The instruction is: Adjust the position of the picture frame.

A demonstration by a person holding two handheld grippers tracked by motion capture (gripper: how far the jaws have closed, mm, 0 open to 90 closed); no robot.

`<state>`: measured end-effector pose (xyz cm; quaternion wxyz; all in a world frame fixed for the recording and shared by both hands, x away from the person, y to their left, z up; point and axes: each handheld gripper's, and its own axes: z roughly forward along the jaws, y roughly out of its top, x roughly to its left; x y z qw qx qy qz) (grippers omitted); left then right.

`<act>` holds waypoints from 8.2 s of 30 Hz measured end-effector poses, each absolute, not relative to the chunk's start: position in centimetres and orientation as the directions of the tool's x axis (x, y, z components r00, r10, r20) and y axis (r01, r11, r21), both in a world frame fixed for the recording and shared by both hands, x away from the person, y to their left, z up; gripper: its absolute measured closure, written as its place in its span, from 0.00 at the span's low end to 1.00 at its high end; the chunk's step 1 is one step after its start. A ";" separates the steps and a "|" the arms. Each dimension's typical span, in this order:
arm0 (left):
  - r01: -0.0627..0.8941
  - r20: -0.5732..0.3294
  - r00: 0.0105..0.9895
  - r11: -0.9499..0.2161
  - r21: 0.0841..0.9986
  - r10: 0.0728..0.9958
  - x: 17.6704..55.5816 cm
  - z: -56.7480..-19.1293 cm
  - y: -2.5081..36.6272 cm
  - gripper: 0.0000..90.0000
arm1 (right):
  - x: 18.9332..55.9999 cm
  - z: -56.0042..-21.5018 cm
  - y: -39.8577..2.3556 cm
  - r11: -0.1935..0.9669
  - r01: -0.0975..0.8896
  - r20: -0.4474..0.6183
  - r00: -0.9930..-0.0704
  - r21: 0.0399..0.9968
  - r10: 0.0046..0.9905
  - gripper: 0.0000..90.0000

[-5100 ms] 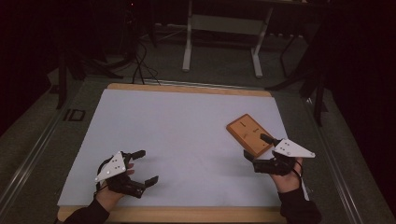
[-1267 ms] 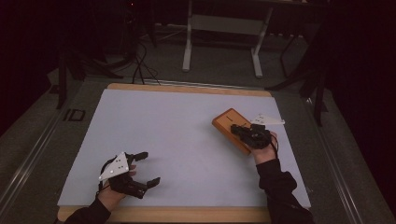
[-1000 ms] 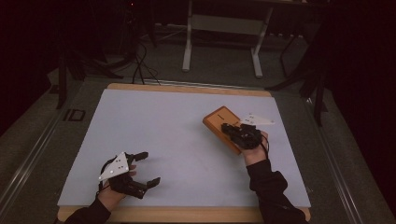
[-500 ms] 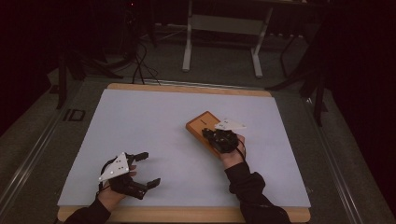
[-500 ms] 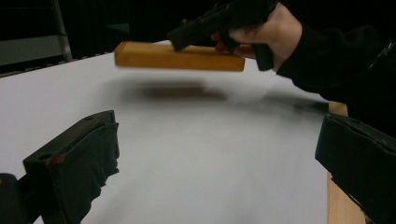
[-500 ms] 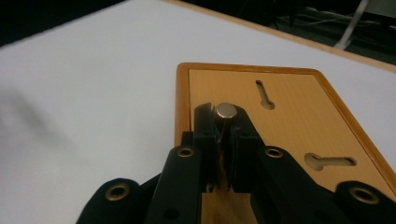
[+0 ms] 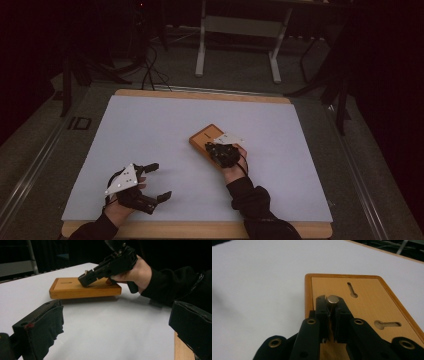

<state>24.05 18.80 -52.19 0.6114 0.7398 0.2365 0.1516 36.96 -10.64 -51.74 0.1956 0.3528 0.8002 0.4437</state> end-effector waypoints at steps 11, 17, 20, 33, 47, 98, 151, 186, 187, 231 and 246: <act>0.166 -0.068 0.843 -0.139 0.976 0.534 24.0 -52.2 18.8 0.00 | 37.1 -52.9 -9.8 0.377 0.413 0.019 -0.695 0.829 0.719 0.94; 0.165 -0.065 0.845 -0.144 0.976 0.531 24.0 -52.2 18.7 0.00 | 36.8 -53.6 -9.7 0.388 0.414 0.026 -0.711 0.823 0.703 0.94; 0.169 -0.074 0.846 -0.133 0.977 0.528 24.0 -52.2 18.7 0.00 | 37.0 -53.6 -9.9 0.379 0.423 0.047 -0.716 0.823 0.696 0.93; 0.166 -0.072 0.847 -0.134 0.977 0.527 24.0 -52.3 18.7 0.00 | 36.1 -52.7 -10.6 0.401 0.369 0.037 -0.773 0.839 0.633 0.69; 0.165 -0.071 0.850 -0.135 0.977 0.523 24.2 -52.3 18.6 0.00 | 36.6 -51.9 -18.1 0.423 0.370 -0.050 -0.701 0.827 0.711 0.94; 0.167 -0.066 0.850 -0.147 0.975 0.523 24.1 -52.3 18.4 0.00 | 35.8 -54.2 -18.9 0.418 0.493 0.106 -0.733 0.763 0.672 1.00; 0.179 -0.084 0.849 -0.135 0.974 0.521 24.4 -52.6 18.3 0.00 | 35.6 -53.3 -12.0 0.486 0.375 0.102 -0.861 0.790 0.498 1.00; 0.195 -0.090 0.808 -0.119 0.974 0.582 22.1 -52.6 20.2 0.00 | 46.6 -50.2 -7.4 0.510 0.299 0.029 -0.882 0.806 0.471 1.00; 0.195 -0.090 0.808 -0.119 0.974 0.582 22.1 -52.6 20.2 0.00 | 46.8 -50.4 -7.1 0.512 0.298 0.028 -0.882 0.805 0.470 1.00; 0.195 -0.102 0.772 -0.081 0.977 0.627 20.1 -52.5 22.0 0.00 | 51.3 -52.4 -0.7 0.649 0.288 -0.036 -0.898 0.704 0.438 1.00; 0.191 -0.094 0.787 -0.096 0.977 0.610 20.5 -52.5 21.4 0.00 | 49.7 -52.4 -4.8 0.620 0.335 -0.028 -0.865 0.710 0.500 1.00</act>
